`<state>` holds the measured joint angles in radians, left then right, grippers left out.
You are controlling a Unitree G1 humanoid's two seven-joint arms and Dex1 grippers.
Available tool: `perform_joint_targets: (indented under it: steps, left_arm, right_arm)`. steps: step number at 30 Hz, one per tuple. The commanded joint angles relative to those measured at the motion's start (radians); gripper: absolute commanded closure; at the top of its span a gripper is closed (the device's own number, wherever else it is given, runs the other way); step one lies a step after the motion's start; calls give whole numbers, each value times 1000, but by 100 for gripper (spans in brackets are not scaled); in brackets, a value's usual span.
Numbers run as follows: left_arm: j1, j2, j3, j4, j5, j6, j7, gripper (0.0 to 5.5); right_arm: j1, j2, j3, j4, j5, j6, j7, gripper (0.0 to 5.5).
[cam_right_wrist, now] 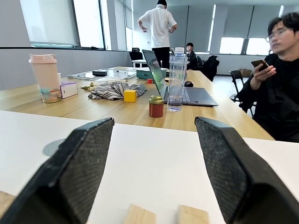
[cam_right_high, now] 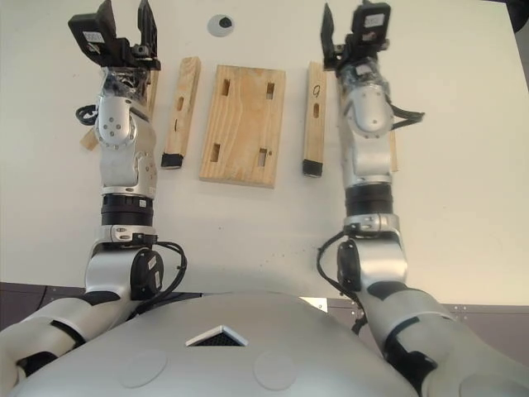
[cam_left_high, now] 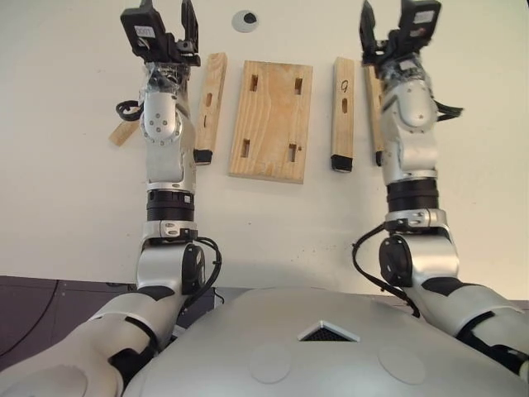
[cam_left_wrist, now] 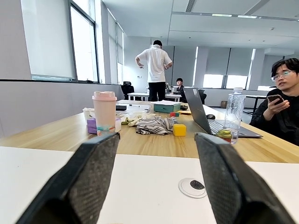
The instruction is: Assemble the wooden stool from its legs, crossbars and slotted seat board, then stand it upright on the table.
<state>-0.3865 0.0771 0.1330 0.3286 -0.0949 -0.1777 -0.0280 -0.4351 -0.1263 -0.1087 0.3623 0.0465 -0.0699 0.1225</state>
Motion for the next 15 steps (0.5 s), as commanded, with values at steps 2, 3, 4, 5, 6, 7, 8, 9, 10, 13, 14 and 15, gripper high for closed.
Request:
perform_joint_targets:
  steps: [2, 3, 4, 5, 6, 7, 8, 9, 10, 13, 14, 15]
  left_arm:
    - [61, 0, 14, -56, 8, 14, 30, 254]
    - [73, -1, 15, -68, 9, 17, 36, 254]
    - [86, -3, 16, -82, 11, 21, 43, 254]
    - [98, -4, 18, -96, 13, 25, 50, 254]
    - [109, -6, 19, -106, 15, 29, 55, 254]
    - [121, -7, 19, -116, 16, 33, 60, 254]
    - [133, -9, 19, -126, 18, 38, 64, 254]
    - [142, -10, 19, -134, 19, 41, 67, 254]
    - [149, -11, 19, -142, 19, 45, 70, 254]
    - [160, -13, 18, -155, 20, 53, 78, 254]
    - [160, -13, 17, -156, 20, 56, 79, 254]
    - [162, -14, 16, -160, 21, 59, 80, 254]
  right_arm:
    - [214, -143, -56, -176, 35, 55, 113, 229]
    - [253, -165, -68, -199, 42, 74, 129, 229]
    - [302, -182, -86, -229, 58, 105, 140, 229]
    - [344, -194, -102, -254, 70, 132, 150, 229]
    - [390, -203, -113, -279, 79, 156, 157, 229]
    - [431, -207, -123, -297, 86, 180, 163, 229]
    - [462, -211, -126, -309, 89, 201, 170, 229]
    - [484, -212, -130, -317, 95, 221, 171, 229]
    - [507, -212, -133, -321, 103, 248, 175, 229]
    - [563, -215, -128, -330, 128, 340, 204, 229]
    - [575, -218, -123, -335, 134, 361, 213, 229]
    - [586, -222, -117, -341, 139, 396, 224, 229]
